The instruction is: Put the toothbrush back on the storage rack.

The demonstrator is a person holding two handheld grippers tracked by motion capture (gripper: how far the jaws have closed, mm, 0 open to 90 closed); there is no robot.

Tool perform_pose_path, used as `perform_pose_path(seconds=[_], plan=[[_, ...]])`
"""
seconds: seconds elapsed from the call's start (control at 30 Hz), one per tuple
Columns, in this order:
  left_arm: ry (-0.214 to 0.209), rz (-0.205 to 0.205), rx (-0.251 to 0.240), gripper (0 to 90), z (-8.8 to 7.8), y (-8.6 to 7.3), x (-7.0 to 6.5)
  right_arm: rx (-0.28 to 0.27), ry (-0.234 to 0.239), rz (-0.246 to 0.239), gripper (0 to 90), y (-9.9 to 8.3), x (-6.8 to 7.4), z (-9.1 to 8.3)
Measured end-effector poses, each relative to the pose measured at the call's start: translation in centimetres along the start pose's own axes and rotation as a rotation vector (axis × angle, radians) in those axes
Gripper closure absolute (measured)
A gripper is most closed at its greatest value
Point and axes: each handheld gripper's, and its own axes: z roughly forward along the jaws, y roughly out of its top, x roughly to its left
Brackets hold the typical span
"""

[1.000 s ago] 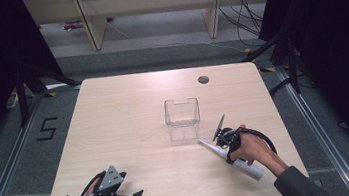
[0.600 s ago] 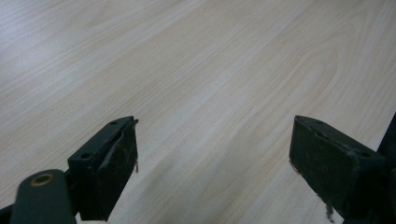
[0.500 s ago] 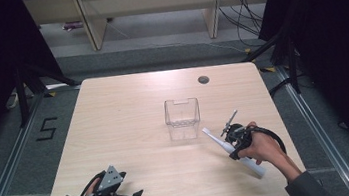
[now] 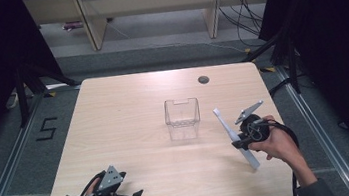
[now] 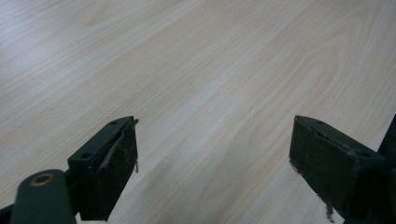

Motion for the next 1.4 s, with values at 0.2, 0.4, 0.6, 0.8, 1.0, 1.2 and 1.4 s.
perform_pose_path(seconds=[0.2,0.4,0.6,0.8,1.0,1.2,1.4], plan=[[0.001,0.001,-0.001,14.7,0.0,0.0,0.0,-0.106,-0.016,0.033,66.0,0.0,-0.5,-1.1],[-0.002,0.000,-0.002,14.7,0.0,0.0,0.0,-0.234,-0.015,0.031,66.0,0.2,-0.8,-2.0],[0.003,-0.002,-0.001,14.7,0.0,0.0,0.0,-0.364,-0.032,0.054,66.0,1.0,-1.1,-2.4],[-0.010,-0.015,-0.014,14.7,0.0,0.0,-0.1,-0.440,-0.028,0.059,66.0,1.6,-1.3,-2.2],[-0.010,-0.005,-0.014,14.7,-0.1,0.0,0.0,-0.461,0.002,0.060,65.9,2.5,-1.4,-2.0],[-0.010,-0.015,-0.022,14.7,0.0,0.0,-0.1,-0.485,0.012,0.062,66.0,3.4,-1.5,-2.1],[-0.002,-0.004,-0.013,14.7,0.0,0.1,0.0,-0.514,0.021,0.047,66.0,4.0,-1.7,-2.2]])
